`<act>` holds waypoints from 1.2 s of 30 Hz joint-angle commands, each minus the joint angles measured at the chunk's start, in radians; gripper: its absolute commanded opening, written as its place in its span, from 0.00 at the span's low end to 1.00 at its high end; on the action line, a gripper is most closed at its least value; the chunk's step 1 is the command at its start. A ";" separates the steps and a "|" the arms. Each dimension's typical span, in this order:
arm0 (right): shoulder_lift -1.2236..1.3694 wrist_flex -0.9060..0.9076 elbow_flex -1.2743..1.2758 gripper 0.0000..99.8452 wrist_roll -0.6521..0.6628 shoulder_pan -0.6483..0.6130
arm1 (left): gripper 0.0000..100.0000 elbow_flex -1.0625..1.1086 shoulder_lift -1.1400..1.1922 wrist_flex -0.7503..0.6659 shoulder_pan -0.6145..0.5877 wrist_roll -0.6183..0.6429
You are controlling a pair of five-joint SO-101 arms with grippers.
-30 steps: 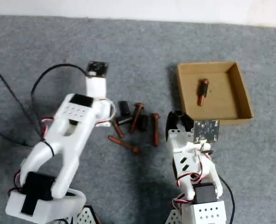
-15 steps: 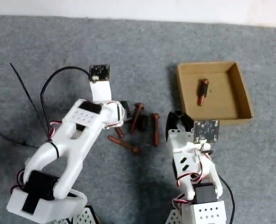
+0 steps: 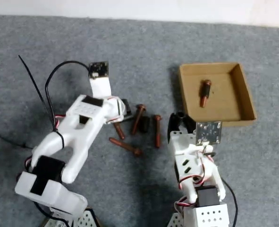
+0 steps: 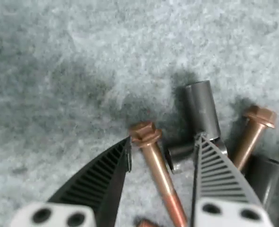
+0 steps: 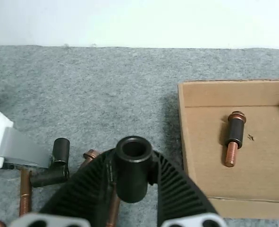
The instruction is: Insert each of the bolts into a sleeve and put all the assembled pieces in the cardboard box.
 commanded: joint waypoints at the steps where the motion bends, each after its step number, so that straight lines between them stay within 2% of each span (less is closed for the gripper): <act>1: -0.019 0.001 0.143 0.00 0.011 0.010 | 0.20 -0.002 0.013 0.054 0.012 0.003; 10: -0.019 0.001 0.143 0.00 0.011 0.010 | 0.20 -0.005 0.016 0.104 0.005 0.003; 15: -0.019 0.001 0.143 0.00 0.011 0.010 | 0.20 -0.016 0.019 0.117 -0.054 0.043; 18: -0.019 0.001 0.143 0.00 0.011 0.010 | 0.20 -0.035 0.022 0.163 -0.041 0.044; 29: -0.019 0.001 0.143 0.00 0.011 0.010 | 0.20 -0.084 0.105 0.170 -0.031 0.044; 36: -0.019 0.001 0.143 0.00 0.011 0.010 | 0.20 -0.297 0.274 0.388 -0.031 0.044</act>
